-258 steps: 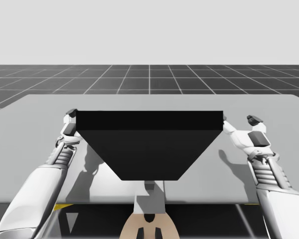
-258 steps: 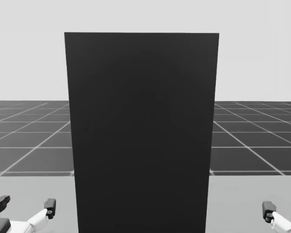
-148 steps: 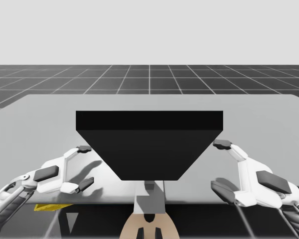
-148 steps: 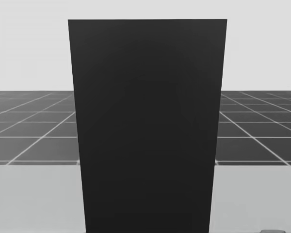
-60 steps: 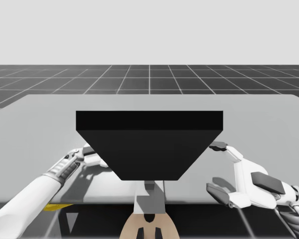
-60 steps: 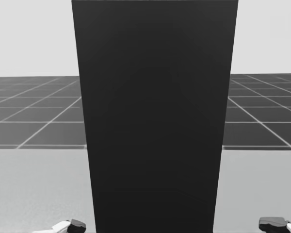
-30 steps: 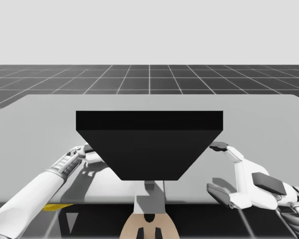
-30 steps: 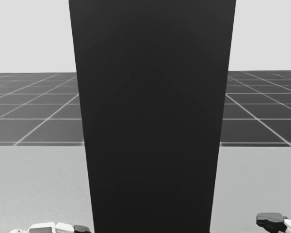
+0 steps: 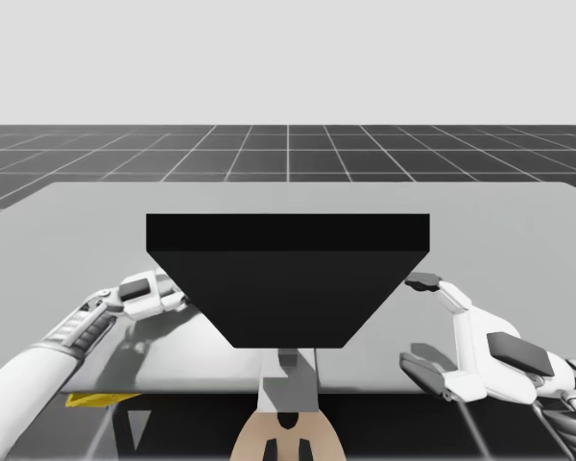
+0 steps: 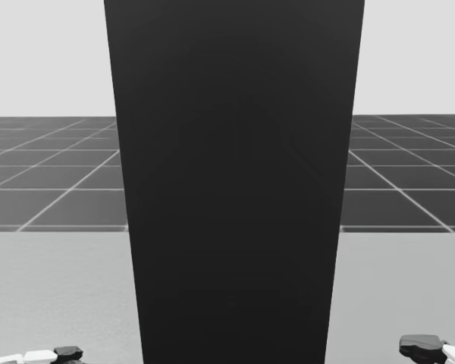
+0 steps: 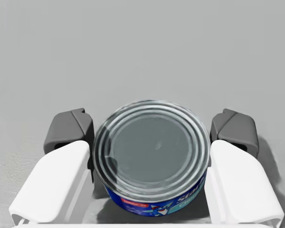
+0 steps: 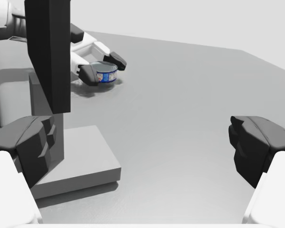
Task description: Reach around the screen and pick up the object behind it.
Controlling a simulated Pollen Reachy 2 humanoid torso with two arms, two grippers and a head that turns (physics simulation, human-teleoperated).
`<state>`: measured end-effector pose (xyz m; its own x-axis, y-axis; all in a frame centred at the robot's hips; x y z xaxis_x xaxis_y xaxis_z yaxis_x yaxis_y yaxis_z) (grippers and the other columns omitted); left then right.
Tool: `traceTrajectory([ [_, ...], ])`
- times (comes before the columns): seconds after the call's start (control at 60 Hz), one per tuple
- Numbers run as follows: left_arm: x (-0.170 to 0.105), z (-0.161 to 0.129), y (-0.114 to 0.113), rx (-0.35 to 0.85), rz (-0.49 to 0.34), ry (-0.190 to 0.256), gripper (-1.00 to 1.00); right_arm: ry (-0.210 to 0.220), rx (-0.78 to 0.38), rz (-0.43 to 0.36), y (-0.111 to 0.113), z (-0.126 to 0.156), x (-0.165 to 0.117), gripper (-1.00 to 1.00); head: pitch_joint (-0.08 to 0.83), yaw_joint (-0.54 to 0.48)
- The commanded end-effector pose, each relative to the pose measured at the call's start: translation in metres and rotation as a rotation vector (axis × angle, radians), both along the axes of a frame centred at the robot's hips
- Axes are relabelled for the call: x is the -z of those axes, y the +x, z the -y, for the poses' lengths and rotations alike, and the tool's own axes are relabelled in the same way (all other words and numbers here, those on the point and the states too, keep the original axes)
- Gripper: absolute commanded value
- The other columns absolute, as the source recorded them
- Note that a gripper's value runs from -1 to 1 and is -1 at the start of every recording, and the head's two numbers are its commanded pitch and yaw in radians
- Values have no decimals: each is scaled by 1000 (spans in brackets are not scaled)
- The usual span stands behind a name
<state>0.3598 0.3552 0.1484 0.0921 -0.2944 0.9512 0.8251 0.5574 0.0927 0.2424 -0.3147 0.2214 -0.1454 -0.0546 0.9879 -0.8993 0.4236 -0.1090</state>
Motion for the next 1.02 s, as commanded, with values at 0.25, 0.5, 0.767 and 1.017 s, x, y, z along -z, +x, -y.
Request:
traceTrajectory([
  [0.25, -37, -71, 3, -177, 94, 0, 1000, 3, 8, 4, 1, 1, -1, -1000, 151, 12],
  [0.5, -83, -82, 3, -250, 197, -31, 1000, 13, 22, 16, 2, 2, -2, -1000, 143, 6],
  [0.767, -154, -77, 6, -387, 363, -166, 1000, 15, 27, 22, 2, 2, -2, -1000, 133, 3],
  [1.017, -220, -62, 0, -450, 485, -291, 1000, 7, 49, 31, 3, 3, -1, -1000, 129, 4],
])
